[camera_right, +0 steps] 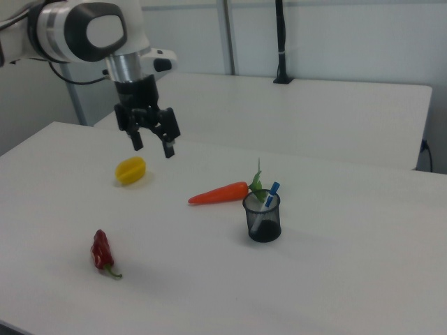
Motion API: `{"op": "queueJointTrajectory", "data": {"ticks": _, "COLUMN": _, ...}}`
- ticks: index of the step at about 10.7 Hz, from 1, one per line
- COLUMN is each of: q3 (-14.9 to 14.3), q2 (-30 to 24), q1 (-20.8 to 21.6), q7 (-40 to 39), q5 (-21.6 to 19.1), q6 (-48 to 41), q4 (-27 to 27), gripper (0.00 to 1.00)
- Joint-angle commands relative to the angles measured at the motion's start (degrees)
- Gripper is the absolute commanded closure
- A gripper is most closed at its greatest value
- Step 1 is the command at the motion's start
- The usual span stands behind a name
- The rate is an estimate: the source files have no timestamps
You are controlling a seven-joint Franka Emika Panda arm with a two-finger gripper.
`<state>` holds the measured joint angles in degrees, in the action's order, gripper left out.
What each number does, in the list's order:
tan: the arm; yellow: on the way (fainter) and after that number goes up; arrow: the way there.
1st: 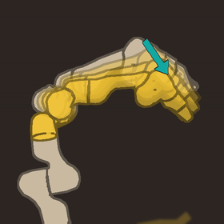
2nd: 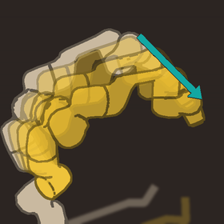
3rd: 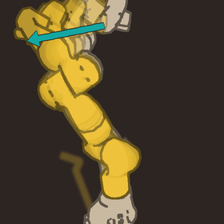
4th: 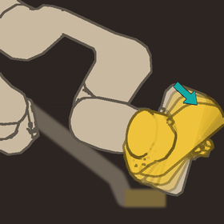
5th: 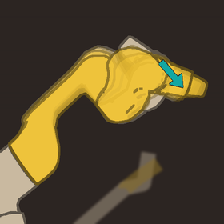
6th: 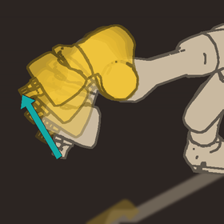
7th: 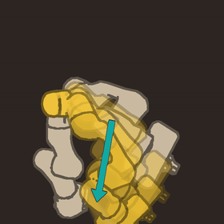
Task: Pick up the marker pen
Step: 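Move the gripper over the black mesh pen cup toward the marker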
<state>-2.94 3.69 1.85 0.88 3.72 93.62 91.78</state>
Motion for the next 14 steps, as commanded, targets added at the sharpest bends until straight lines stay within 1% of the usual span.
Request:
{"op": "queueJointTrajectory", "data": {"ticks": 1, "q3": 0.0, "q2": 1.8, "q1": -5.3, "q7": 0.8, "q5": 0.3, "q6": 5.7, "q4": -1.2, "gripper": 0.00}}
{"op": "queueJointTrajectory", "data": {"ticks": 3, "q3": 0.0, "q2": 4.6, "q1": -8.7, "q7": 0.8, "q5": 0.3, "q6": 11.1, "q4": -1.2, "gripper": 0.00}}
{"op": "queueJointTrajectory", "data": {"ticks": 5, "q3": 0.0, "q2": 7.2, "q1": -11.0, "q7": 0.9, "q5": 0.2, "q6": 17.6, "q4": -1.2, "gripper": 0.00}}
{"op": "queueJointTrajectory", "data": {"ticks": 6, "q3": 0.0, "q2": 8.6, "q1": -11.3, "q7": 1.8, "q5": 0.2, "q6": 20.5, "q4": -1.2, "gripper": 0.00}}
{"op": "queueJointTrajectory", "data": {"ticks": 9, "q3": -0.1, "q2": 13.7, "q1": -12.5, "q7": 8.6, "q5": 0.4, "q6": 32.5, "q4": -1.2, "gripper": 0.00}}
{"op": "queueJointTrajectory", "data": {"ticks": 12, "q3": -0.4, "q2": 19.0, "q1": -13.3, "q7": 11.9, "q5": 1.5, "q6": 41.9, "q4": -1.2, "gripper": 0.00}}
{"op": "queueJointTrajectory", "data": {"ticks": 13, "q3": -0.4, "q2": 20.4, "q1": -13.3, "q7": 12.5, "q5": 1.6, "q6": 44.5, "q4": -1.2, "gripper": 0.03}}
{"op": "queueJointTrajectory", "data": {"ticks": 14, "q3": -0.4, "q2": 21.6, "q1": -13.2, "q7": 12.7, "q5": 2.1, "q6": 46.8, "q4": -1.2, "gripper": 0.09}}
